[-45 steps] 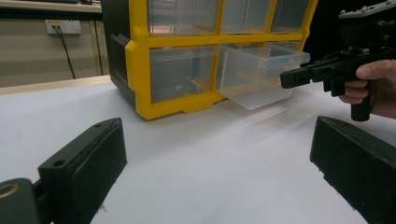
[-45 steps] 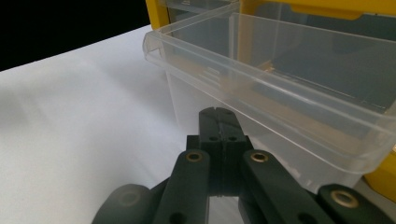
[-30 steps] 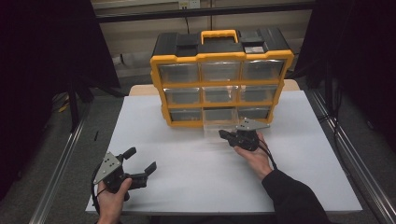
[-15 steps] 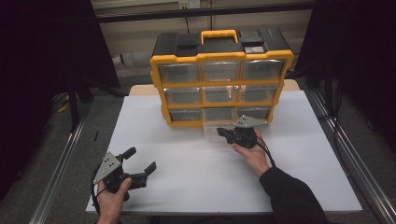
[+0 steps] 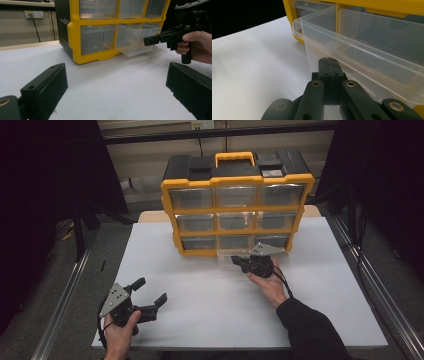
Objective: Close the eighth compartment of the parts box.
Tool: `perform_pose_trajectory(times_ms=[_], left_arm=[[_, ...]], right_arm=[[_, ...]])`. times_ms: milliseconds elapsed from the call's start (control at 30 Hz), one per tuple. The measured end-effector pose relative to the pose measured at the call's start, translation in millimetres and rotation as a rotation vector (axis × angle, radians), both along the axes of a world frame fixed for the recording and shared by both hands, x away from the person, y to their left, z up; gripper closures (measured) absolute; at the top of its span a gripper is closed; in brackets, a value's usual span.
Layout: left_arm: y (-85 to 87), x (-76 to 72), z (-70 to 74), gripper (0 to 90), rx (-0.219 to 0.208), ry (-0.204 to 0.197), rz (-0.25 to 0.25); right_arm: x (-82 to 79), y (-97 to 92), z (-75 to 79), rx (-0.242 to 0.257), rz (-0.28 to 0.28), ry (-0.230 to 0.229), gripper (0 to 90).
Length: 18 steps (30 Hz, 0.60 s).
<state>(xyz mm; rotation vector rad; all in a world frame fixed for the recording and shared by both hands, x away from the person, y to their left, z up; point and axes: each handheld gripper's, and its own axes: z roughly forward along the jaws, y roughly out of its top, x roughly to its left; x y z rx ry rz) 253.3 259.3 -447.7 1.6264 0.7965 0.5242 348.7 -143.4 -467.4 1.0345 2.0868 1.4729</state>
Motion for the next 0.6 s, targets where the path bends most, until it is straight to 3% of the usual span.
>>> perform_pose_trajectory(times_ms=[600], left_arm=[[-0.9, 0.1, -0.2, 3.5, -0.006, 0.001, 0.001]], right_arm=[[7.9, 1.1, 4.5, -0.014, -0.020, -0.003, 90.0]])
